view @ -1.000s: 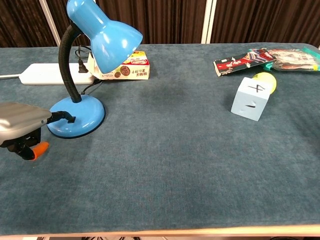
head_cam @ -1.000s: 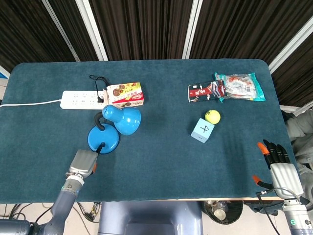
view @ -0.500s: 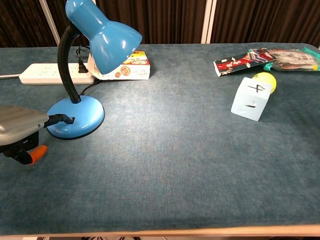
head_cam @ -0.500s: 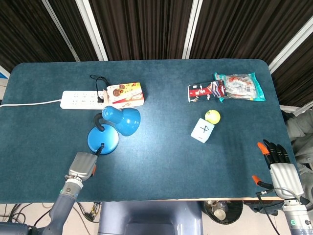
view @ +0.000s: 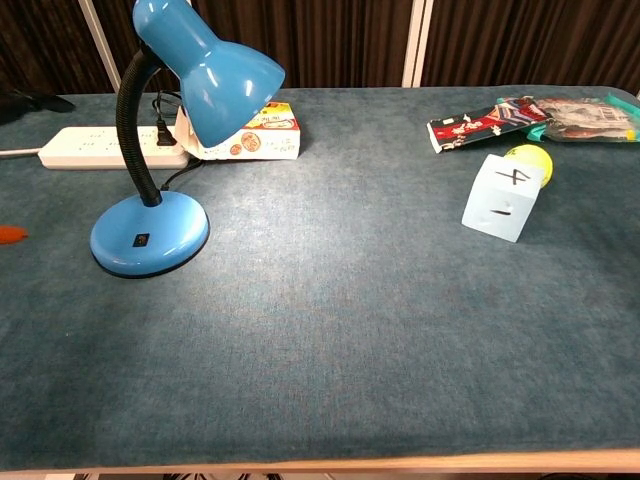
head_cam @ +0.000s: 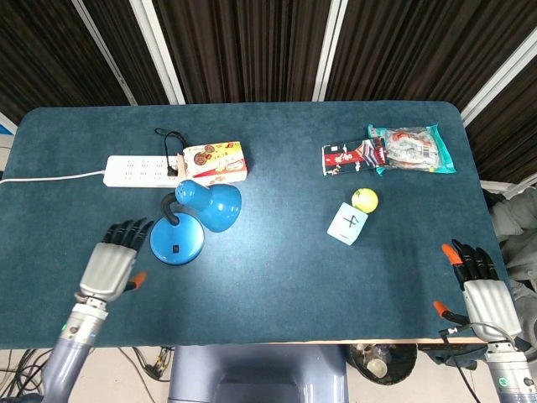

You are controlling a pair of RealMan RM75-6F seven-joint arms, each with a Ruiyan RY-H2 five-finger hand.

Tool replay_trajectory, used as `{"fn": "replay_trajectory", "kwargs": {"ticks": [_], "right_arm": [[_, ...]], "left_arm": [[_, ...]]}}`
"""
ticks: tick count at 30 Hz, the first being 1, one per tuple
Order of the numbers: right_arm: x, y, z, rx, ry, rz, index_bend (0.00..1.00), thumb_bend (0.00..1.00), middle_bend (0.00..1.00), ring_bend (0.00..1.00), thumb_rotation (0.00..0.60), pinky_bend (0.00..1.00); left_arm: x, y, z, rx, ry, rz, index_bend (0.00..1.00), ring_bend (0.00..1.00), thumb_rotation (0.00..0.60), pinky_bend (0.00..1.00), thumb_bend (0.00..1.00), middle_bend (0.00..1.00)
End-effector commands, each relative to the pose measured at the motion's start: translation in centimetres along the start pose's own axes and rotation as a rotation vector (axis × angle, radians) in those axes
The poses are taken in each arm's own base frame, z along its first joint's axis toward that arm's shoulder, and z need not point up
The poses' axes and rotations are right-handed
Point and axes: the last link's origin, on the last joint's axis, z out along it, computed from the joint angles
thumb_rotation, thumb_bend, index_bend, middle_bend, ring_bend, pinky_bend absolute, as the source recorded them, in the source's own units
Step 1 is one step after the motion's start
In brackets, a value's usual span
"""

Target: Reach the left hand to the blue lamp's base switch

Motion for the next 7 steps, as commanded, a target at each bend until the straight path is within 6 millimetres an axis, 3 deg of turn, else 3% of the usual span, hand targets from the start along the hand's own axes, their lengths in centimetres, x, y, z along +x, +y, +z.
{"fn": "replay_trajectory", "kwargs": {"ticks": [1,4,7], "right_arm": [[-0.1,-0.1,0.0,0.001,0.000,-0.003,0.00,0.24,0.00,0.00,0.600,0.00],[-0.1,-0.1,0.0,0.001,0.000,-0.009,0.00,0.24,0.00,0.00,0.600,0.00],[-0.1,-0.1,0.0,0.000,0.000,-0.013,0.00,0.24,0.00,0.00,0.600,0.00]], "left_arm": [[0.1,-5.1,-3.6,0.078,0.031,0.012,0.00,0.00,0.600,0.03,0.15,0.00],[-0.3,-7.1,-5.5,0.109,0.049,0.002,0.00,0.00,0.600,0.03,0.15,0.00],[-0.7,-7.9,-6.3,0.122,0.044,-0.020,0.00,0.00,0.600,0.03,0.15,0.00]]}}
